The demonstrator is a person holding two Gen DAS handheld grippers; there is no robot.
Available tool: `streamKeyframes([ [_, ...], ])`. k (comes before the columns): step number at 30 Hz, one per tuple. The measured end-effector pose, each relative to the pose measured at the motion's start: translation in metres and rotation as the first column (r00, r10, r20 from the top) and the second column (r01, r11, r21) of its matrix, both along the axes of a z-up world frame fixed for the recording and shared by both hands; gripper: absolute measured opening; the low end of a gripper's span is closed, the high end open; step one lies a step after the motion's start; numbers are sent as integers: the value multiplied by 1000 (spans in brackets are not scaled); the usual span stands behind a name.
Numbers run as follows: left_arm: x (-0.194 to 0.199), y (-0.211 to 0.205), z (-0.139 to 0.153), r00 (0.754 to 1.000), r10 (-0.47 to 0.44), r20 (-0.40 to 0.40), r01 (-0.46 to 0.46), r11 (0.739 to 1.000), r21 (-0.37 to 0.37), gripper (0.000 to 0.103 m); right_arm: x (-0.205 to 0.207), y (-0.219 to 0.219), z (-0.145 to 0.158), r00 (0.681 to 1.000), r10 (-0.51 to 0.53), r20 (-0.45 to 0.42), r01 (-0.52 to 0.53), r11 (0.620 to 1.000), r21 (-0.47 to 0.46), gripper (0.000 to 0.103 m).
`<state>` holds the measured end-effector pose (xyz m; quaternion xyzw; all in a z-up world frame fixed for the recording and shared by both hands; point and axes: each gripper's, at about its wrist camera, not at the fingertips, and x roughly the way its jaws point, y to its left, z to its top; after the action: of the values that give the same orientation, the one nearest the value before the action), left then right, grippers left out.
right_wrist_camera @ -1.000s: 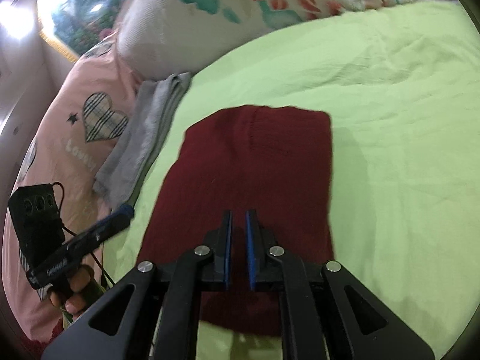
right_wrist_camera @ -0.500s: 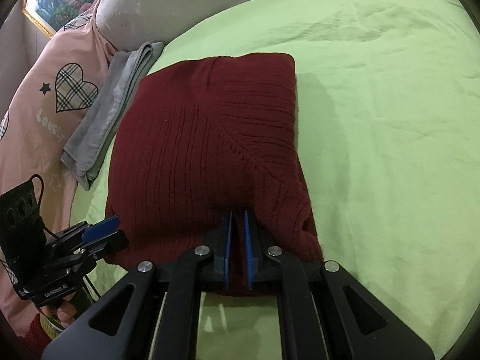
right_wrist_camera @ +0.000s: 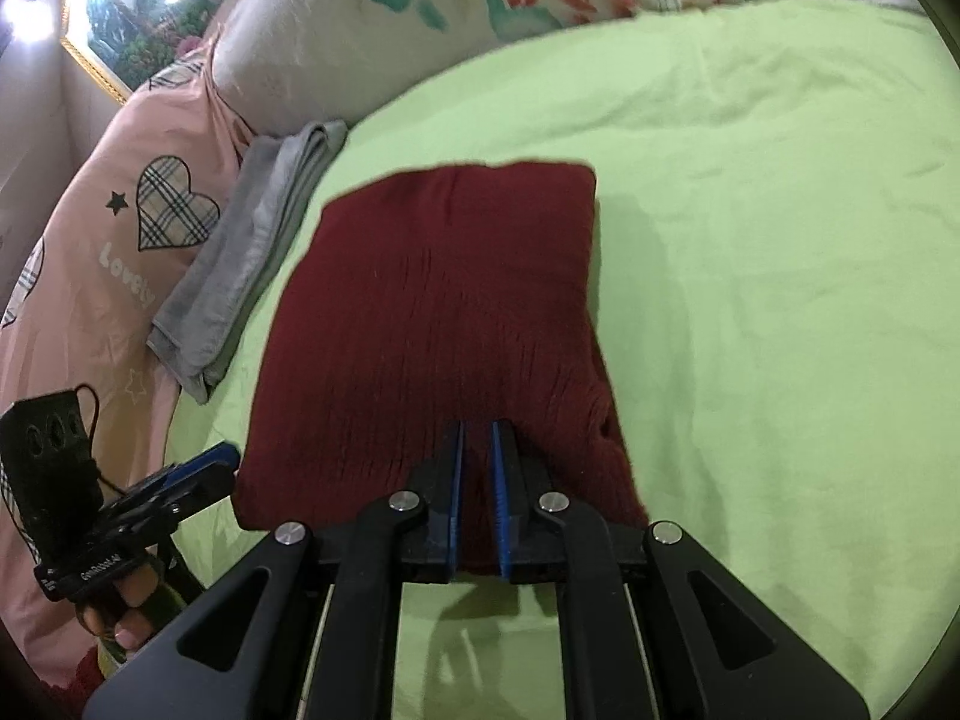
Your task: Fold large clothes
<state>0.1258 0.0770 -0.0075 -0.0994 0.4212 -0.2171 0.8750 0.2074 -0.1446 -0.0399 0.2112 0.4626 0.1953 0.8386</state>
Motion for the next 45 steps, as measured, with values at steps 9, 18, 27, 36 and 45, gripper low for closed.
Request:
streamKeyframes([
  [9,8,-5,-24,997,49,-52,-41,990,136,29,13,9,-26,998,-1,-70,-4,997,-72,10],
  [18,16,16,-40,990,83,-118,-73,994,86,47,7,4,-19,997,-18,-73,15,999,-41,10],
  [27,15,20,-36,988,94,-122,-86,994,75,47,25,-1,9,997,-77,13,77,997,-21,53],
  [36,19,18,-34,988,94,-122,-83,993,89,47,82,3,-16,994,-82,-67,82,997,-11,23],
  [45,26,-2,-41,985,103,-141,-75,979,189,56,74,-3,-22,990,-125,-71,120,990,-79,24],
])
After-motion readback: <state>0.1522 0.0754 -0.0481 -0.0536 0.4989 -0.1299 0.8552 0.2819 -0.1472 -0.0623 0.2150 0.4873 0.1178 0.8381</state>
